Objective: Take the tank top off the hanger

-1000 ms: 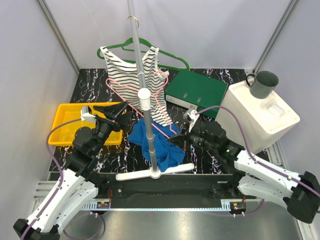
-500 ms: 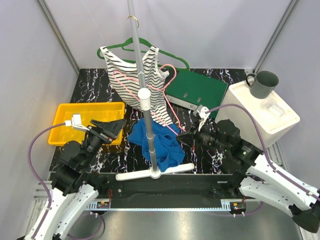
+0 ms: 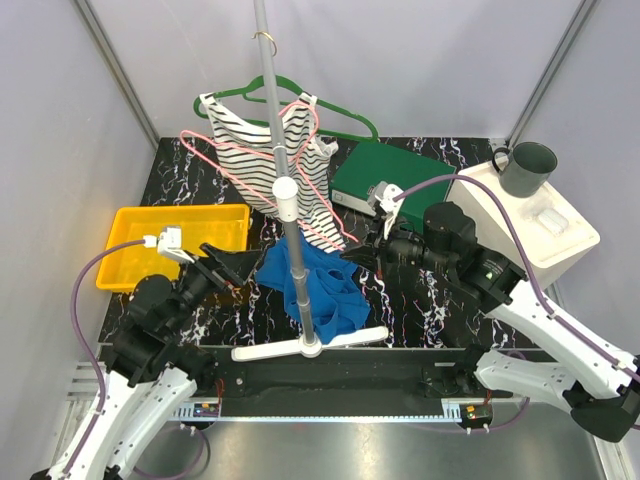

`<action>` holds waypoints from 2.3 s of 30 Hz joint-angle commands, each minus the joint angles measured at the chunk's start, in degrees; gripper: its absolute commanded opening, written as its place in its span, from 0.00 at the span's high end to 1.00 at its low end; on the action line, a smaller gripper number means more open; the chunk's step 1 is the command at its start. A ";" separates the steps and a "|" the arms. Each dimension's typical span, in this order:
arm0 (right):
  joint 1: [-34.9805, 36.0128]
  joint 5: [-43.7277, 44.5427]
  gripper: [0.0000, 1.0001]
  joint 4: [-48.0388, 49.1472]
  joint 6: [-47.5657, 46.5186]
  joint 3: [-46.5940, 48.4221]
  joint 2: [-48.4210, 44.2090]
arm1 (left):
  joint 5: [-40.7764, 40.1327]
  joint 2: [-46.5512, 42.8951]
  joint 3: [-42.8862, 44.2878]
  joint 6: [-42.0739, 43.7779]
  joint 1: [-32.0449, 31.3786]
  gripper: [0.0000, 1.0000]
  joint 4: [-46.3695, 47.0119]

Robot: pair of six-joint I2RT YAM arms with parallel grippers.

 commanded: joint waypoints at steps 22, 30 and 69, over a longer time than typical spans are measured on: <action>0.00 -1.56 0.70 -7.76 -1.27 3.81 0.97 | 15.00 9.02 0.26 6.61 -0.07 0.05 0.88; -0.09 15.84 0.02 -7.14 9.36 -1.99 -5.27 | 17.11 11.12 -6.85 2.05 -0.15 0.05 5.71; 0.00 41.79 0.00 -15.58 37.32 -25.98 -38.67 | -29.37 51.92 -5.10 -12.99 -29.07 1.00 9.43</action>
